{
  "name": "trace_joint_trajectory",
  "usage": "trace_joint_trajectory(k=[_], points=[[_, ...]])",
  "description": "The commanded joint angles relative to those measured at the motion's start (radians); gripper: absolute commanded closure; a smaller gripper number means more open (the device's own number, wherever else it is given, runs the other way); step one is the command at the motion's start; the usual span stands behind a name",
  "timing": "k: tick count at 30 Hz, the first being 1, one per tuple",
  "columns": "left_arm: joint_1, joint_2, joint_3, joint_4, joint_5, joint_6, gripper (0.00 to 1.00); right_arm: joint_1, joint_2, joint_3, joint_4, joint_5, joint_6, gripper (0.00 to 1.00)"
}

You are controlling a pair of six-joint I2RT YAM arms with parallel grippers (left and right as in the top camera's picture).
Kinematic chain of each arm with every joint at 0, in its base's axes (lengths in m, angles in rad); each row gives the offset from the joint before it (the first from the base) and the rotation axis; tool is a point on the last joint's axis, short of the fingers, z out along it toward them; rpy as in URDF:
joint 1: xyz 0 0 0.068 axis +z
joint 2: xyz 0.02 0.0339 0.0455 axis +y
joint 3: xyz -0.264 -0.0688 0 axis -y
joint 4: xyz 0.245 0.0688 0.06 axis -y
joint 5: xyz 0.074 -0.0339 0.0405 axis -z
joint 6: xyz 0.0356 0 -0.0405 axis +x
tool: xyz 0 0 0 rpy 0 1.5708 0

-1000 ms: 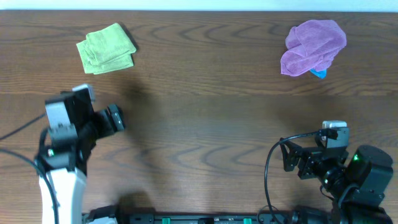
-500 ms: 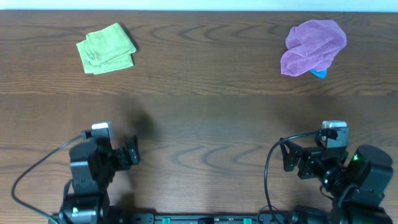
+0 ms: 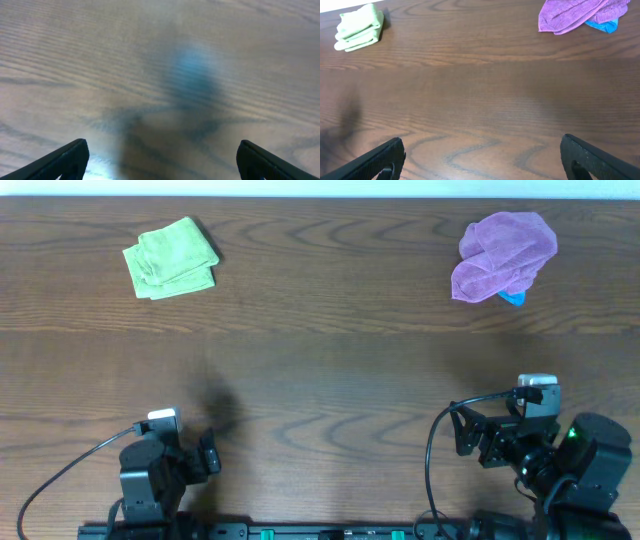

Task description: Fold the cloth

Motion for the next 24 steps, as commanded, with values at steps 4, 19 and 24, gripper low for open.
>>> trace_joint_trajectory(k=[4, 19, 24], points=[[-0.006, -0.061, -0.004, -0.05, -0.024, 0.087, 0.05, -0.006, -0.005, -0.001, 0.0, -0.01, 0.014, 0.01], [-0.011, -0.188, -0.055, -0.121, -0.024, 0.172, 0.05, -0.006, -0.005, -0.001, 0.0, -0.01, 0.014, 0.01], [-0.018, -0.196, -0.057, -0.119, -0.031, 0.198, 0.05, -0.006, -0.005, -0.001, 0.0, -0.01, 0.014, 0.01]])
